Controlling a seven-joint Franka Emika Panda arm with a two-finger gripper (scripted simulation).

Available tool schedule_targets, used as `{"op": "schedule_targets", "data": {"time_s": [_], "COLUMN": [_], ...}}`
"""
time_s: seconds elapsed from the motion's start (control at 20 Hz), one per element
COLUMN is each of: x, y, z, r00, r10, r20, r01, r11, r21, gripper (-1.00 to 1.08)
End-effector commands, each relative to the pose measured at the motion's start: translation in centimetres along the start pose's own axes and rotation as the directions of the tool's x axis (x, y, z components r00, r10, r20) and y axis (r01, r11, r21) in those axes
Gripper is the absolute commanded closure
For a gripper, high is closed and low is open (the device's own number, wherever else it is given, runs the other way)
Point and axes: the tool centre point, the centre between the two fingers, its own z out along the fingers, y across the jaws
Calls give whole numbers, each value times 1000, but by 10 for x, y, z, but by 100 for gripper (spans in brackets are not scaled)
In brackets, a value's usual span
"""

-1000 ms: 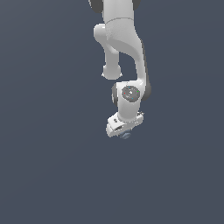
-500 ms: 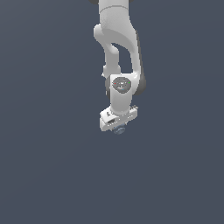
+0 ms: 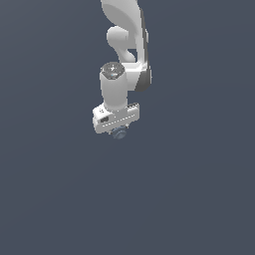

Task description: Pick up the object and move it to a goal position.

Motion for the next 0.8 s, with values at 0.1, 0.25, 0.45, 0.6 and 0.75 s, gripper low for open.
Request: {"op": "schedule_targets", "data": {"time_s": [0.1, 0.25, 0.45, 0.6, 0.75], "x": [-33, -52, -72, -82, -88], "y": [26, 42, 59, 69, 75], "z": [-32, -50, -70, -81, -87], "r00": [1000, 1000, 1000, 1000, 1000], "r10": [0, 0, 0, 0, -1], "r20": [-1, -1, -1, -1, -1], "r01": [0, 0, 0, 0, 1], "r11": [1000, 1000, 1000, 1000, 1000], "r21": [1, 1, 1, 1, 1], "gripper": [108, 108, 108, 108, 108]}}
